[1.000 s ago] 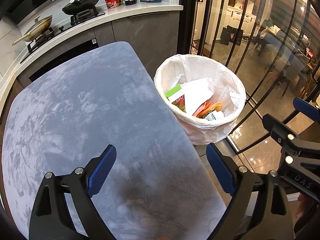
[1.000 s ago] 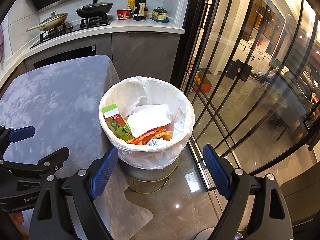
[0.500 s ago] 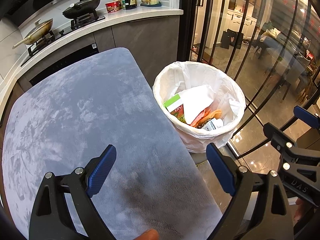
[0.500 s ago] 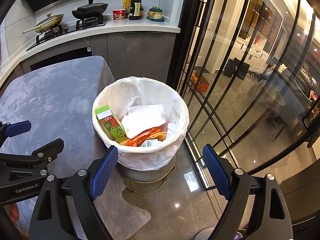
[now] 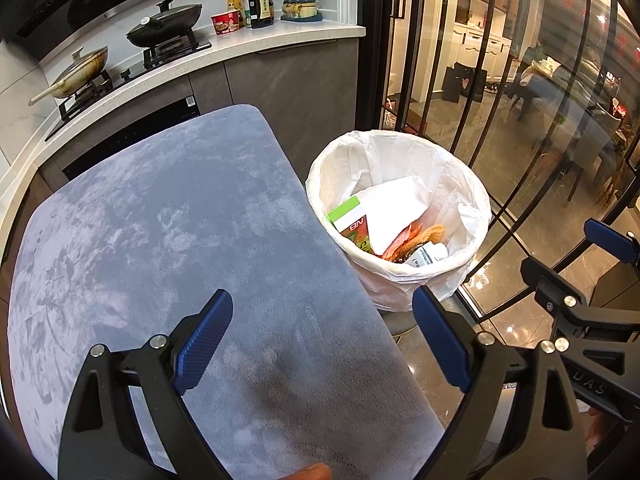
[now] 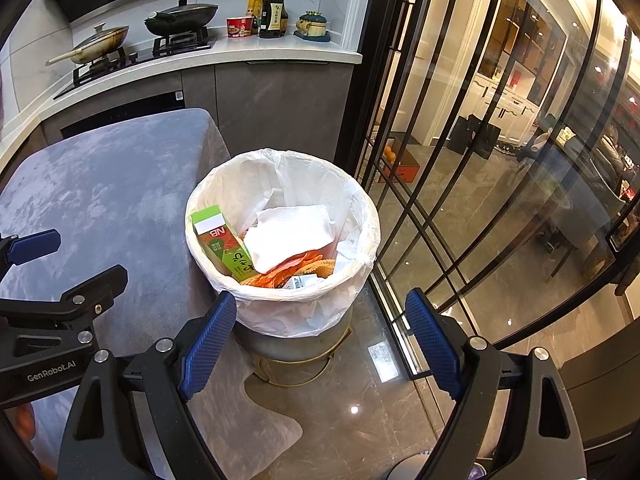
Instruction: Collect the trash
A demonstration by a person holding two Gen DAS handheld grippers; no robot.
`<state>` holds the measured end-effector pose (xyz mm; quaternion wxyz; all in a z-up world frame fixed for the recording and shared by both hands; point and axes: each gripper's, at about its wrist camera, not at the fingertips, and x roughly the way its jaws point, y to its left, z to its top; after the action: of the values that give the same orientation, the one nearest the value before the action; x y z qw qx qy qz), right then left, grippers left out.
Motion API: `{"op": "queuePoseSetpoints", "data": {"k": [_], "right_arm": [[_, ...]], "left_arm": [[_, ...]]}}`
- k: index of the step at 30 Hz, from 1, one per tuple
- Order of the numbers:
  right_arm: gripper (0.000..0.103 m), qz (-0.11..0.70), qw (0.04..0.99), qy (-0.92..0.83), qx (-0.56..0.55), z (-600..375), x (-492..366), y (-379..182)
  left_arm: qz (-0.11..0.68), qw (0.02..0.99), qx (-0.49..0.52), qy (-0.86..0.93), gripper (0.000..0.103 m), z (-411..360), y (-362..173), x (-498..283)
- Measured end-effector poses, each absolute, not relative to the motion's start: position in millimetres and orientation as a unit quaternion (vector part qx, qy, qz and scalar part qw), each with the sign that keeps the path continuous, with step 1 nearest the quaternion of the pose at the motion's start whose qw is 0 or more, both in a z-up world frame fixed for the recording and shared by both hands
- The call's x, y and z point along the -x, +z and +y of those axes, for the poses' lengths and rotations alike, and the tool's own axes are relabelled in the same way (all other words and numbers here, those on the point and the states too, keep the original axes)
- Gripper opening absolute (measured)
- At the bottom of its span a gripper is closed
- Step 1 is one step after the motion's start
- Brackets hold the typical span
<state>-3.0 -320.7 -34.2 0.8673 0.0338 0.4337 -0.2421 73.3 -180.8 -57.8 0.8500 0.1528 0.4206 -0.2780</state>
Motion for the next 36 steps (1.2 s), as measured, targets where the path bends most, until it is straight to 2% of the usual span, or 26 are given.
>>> {"op": "queuePoseSetpoints", "data": {"k": [36], "right_arm": [[0.083, 0.433, 0.867, -0.242, -0.049, -314, 22, -42]], "left_arm": [[0.403, 0.861, -0.156, -0.268, 0.087, -180, -52, -61]]}}
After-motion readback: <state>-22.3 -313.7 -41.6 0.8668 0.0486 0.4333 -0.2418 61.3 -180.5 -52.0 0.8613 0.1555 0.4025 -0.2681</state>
